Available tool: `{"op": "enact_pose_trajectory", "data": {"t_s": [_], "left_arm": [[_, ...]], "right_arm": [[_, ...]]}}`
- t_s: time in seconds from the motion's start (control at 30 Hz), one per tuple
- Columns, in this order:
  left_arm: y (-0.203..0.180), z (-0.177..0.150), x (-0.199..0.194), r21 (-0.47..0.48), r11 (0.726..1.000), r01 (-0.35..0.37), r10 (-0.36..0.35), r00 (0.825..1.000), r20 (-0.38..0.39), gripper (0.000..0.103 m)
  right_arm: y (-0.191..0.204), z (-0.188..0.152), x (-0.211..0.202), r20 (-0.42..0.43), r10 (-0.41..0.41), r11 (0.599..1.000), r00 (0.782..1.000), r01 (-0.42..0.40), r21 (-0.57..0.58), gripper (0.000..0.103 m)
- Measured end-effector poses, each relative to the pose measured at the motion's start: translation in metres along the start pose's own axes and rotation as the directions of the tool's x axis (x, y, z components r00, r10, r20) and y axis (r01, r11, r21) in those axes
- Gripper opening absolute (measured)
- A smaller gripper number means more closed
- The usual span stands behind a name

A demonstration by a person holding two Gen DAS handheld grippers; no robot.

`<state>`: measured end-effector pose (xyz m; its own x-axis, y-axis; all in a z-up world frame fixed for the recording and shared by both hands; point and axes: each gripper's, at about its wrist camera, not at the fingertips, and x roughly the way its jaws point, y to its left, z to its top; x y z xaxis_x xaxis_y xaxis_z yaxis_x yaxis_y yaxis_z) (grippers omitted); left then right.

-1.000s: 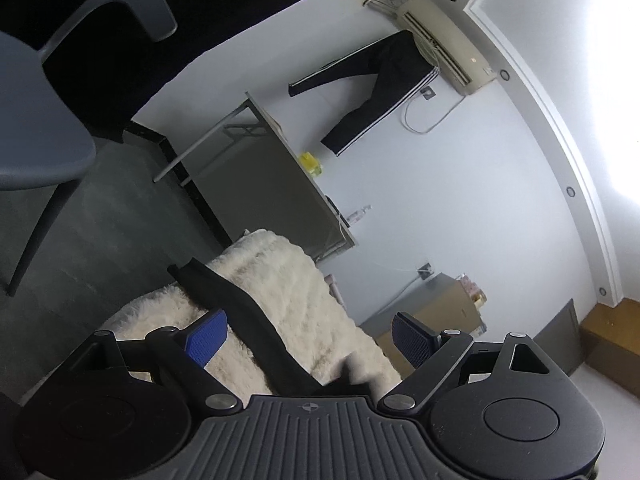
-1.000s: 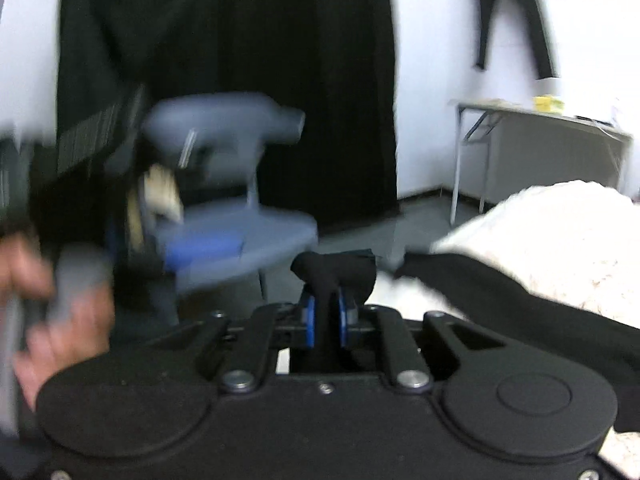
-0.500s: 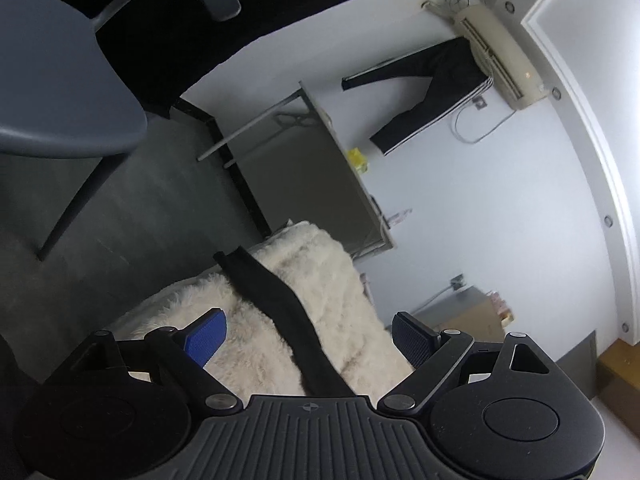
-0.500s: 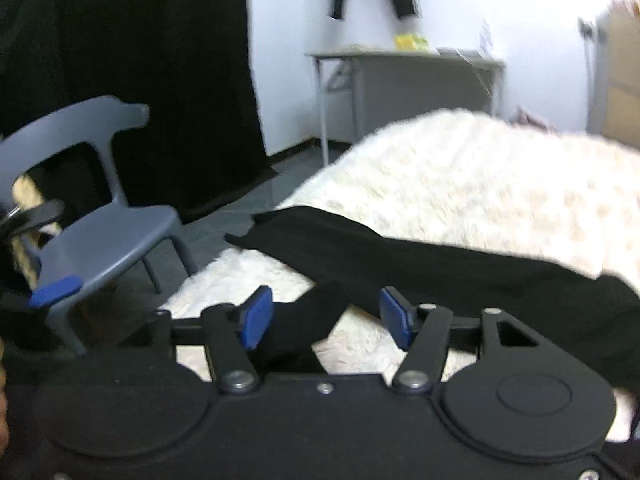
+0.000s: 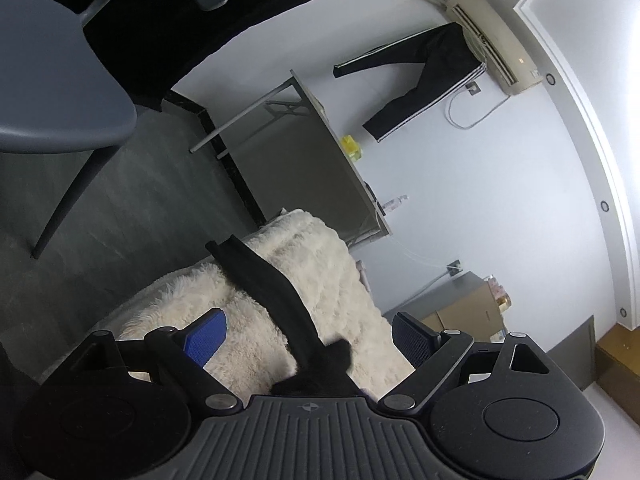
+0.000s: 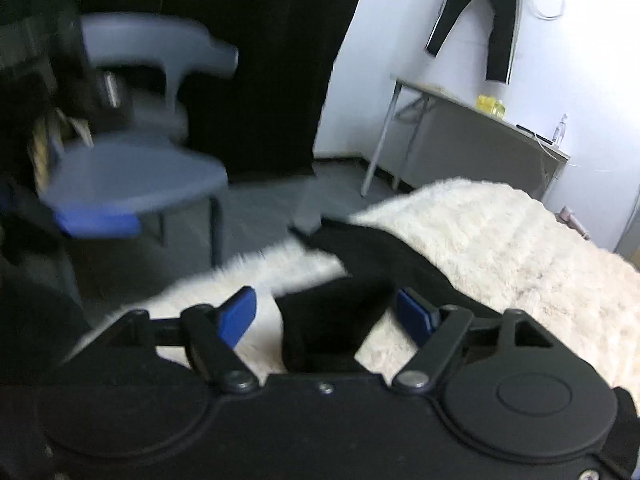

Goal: Fold clothes

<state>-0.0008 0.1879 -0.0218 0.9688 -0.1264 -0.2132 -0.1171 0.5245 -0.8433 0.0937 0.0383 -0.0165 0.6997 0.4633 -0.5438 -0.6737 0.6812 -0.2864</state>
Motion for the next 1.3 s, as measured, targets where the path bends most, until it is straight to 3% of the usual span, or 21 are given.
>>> {"op": "enact_pose_trajectory", "data": {"t_s": [0.03, 0.07, 0.1, 0.17, 0.27, 0.33, 0.43, 0.5, 0.53, 0.6, 0.67, 0.73, 0.9, 0.97, 1.1, 1.2, 1.3], "left_arm": [[0.0, 0.0, -0.001, 0.002, 1.0, 0.002, -0.002, 1.0, -0.001, 0.086], [-0.001, 0.0, -0.001, 0.004, 1.0, 0.004, -0.004, 1.0, -0.002, 0.086], [-0.001, 0.0, -0.002, 0.004, 1.0, 0.007, -0.007, 1.0, -0.001, 0.086], [0.0, 0.0, -0.003, -0.002, 1.0, 0.013, -0.013, 1.0, 0.005, 0.086], [0.002, 0.0, -0.005, -0.012, 1.0, 0.022, -0.022, 1.0, 0.016, 0.086], [0.002, 0.001, -0.005, -0.016, 1.0, 0.027, -0.027, 0.999, 0.018, 0.086], [0.002, 0.002, -0.004, -0.022, 0.999, 0.033, -0.032, 0.999, 0.021, 0.086], [0.003, 0.002, -0.004, -0.028, 0.999, 0.033, -0.032, 0.999, 0.023, 0.086], [0.003, 0.002, -0.004, -0.032, 0.999, 0.033, -0.032, 0.999, 0.024, 0.086], [0.003, 0.002, -0.005, -0.037, 0.999, 0.031, -0.03, 0.999, 0.027, 0.086], [0.004, 0.003, -0.005, -0.042, 0.999, 0.029, -0.027, 0.999, 0.029, 0.086], [0.006, 0.004, -0.006, -0.06, 0.998, 0.027, -0.024, 0.999, 0.037, 0.087], [0.022, 0.008, -0.007, -0.163, 0.986, 0.034, -0.025, 0.998, 0.055, 0.087], [0.029, 0.009, -0.01, -0.204, 0.978, 0.041, -0.027, 0.997, 0.071, 0.087], [0.035, 0.011, -0.013, -0.247, 0.967, 0.053, -0.03, 0.995, 0.094, 0.087], [0.038, 0.013, -0.013, -0.266, 0.962, 0.06, -0.036, 0.995, 0.096, 0.087], [0.039, 0.013, -0.011, -0.273, 0.96, 0.066, -0.045, 0.995, 0.085, 0.087]], "right_arm": [[0.003, -0.003, 0.013, -0.033, -0.006, 1.0, 0.999, 0.005, -0.017, 0.056], [-0.001, -0.004, 0.022, -0.068, 0.025, 1.0, 0.997, -0.024, 0.018, 0.024], [-0.005, -0.004, 0.032, -0.102, 0.059, 0.997, 0.993, -0.053, 0.057, 0.013], [-0.014, 0.003, 0.023, -0.056, 0.092, 0.988, 0.994, -0.084, 0.131, 0.009], [-0.03, 0.016, 0.0, 0.078, 0.133, 0.963, 0.988, -0.147, 0.224, 0.009], [-0.048, 0.023, -0.028, 0.246, 0.161, 0.927, 0.956, -0.232, 0.294, 0.009], [-0.065, 0.023, -0.051, 0.335, 0.098, 0.928, 0.937, -0.207, 0.31, 0.01], [-0.067, 0.022, -0.051, 0.311, 0.077, 0.935, 0.947, -0.177, 0.307, 0.02], [-0.07, 0.019, -0.046, 0.239, 0.069, 0.943, 0.969, -0.141, 0.302, 0.022], [-0.07, 0.012, -0.041, 0.18, 0.06, 0.951, 0.982, -0.111, 0.29, 0.025], [-0.065, 0.007, -0.038, 0.138, 0.025, 0.963, 0.99, -0.061, 0.264, 0.042], [-0.061, 0.005, -0.04, 0.129, 0.005, 0.965, 0.992, -0.038, 0.259, 0.053], [-0.04, 0.015, -0.021, 0.105, 0.007, 0.984, 0.994, -0.026, 0.179, 0.057], [-0.032, 0.017, -0.016, 0.098, 0.019, 0.988, 0.995, -0.034, 0.152, 0.072], [-0.004, 0.026, 0.01, 0.047, 0.085, 0.996, 0.995, -0.086, 0.038, 0.072], [0.014, 0.027, 0.02, 0.019, 0.036, 0.999, 0.999, -0.036, -0.028, 0.072], [0.015, 0.029, 0.04, -0.02, 0.084, 0.996, 0.996, -0.083, 0.042, 0.051]]}}
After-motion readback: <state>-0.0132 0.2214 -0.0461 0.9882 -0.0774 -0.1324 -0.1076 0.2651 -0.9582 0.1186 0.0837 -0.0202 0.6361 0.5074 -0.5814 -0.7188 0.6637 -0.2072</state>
